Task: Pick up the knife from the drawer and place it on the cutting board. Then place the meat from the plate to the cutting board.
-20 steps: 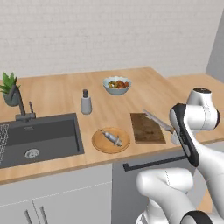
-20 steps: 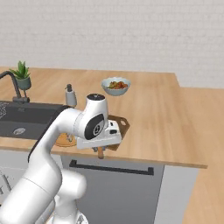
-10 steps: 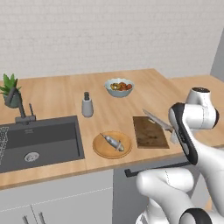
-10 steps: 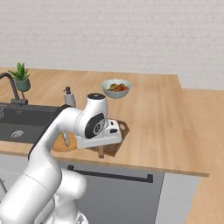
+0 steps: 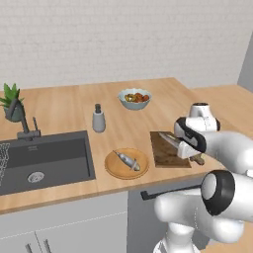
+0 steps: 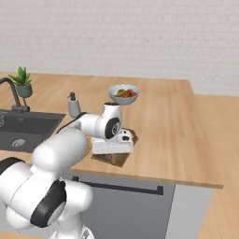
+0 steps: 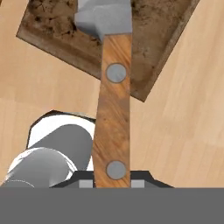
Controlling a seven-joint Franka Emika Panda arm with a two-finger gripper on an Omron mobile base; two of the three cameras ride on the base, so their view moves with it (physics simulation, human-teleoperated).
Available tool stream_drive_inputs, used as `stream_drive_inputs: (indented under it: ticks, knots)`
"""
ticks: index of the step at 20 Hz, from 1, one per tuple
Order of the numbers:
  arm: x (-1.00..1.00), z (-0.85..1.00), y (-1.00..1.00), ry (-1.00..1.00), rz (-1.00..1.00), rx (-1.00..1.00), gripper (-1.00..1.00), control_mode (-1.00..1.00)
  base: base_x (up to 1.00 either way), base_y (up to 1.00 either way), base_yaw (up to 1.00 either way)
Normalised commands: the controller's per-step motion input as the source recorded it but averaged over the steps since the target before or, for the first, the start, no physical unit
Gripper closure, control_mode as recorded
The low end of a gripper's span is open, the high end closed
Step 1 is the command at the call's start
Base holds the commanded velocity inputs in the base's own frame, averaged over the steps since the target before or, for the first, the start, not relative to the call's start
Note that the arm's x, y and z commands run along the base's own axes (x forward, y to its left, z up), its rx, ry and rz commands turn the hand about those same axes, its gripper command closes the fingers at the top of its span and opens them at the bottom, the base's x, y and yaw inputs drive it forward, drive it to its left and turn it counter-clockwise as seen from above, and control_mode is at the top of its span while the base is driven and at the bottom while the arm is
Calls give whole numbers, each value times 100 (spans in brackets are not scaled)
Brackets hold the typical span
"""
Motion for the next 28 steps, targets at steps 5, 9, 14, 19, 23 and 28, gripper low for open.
stream_drive_inputs:
  ticks: [5,9,14,19,23,28]
  knots:
    - [100,-34,-44,24,-30,0,100,-100,0,0,0]
    - [99,-48,-22,7,-14,0,100,-100,0,0,0]
    - [74,-54,-1,-6,-4,-1,100,-100,0,0,0]
    - [57,-65,20,-14,-1,-3,100,-100,0,0,0]
    - [16,-68,7,-11,0,-3,100,-100,0,0,0]
    - [-59,-22,15,-20,0,-4,100,-100,0,0,0]
